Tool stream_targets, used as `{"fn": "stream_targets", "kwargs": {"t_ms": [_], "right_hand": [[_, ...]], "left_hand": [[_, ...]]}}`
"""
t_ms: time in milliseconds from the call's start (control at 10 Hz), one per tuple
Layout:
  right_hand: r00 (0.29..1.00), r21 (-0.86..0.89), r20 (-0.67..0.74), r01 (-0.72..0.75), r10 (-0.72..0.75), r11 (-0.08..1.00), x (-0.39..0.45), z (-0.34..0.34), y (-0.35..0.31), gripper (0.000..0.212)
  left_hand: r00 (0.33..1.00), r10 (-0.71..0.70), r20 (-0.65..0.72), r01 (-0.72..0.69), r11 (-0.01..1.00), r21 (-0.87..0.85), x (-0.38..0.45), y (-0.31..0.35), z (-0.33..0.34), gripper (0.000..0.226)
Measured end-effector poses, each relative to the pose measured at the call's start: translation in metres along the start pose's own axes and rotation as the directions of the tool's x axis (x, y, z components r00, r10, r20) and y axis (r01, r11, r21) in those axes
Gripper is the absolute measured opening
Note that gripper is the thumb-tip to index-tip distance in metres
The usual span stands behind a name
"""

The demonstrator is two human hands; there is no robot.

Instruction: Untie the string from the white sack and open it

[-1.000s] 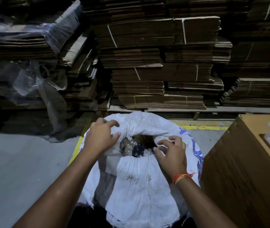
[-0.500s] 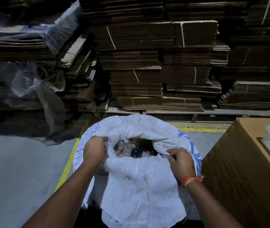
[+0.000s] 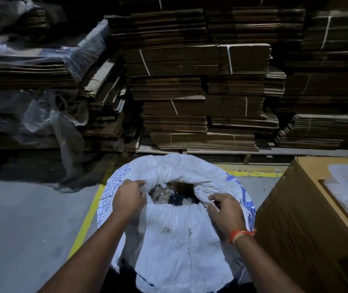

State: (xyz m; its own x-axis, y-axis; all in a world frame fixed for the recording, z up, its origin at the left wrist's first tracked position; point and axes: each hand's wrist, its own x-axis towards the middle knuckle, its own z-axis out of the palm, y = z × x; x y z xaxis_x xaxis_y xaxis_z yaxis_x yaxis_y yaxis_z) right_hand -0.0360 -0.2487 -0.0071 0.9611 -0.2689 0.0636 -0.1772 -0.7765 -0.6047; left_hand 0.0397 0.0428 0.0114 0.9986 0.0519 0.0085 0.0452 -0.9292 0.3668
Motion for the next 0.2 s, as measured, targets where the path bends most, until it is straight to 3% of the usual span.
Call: {"fn": "stream_targets", "kwargs": {"t_ms": [200], "right_hand": [[0.997,0.075,-0.061,0.044,-0.039,0.996,-0.028,-0.021,-0.015,0.023]], "left_hand": [[0.995,0.09,-0.05,-0.097,0.984,-0.15,-0.045,0.016,-0.033,0.047]]}}
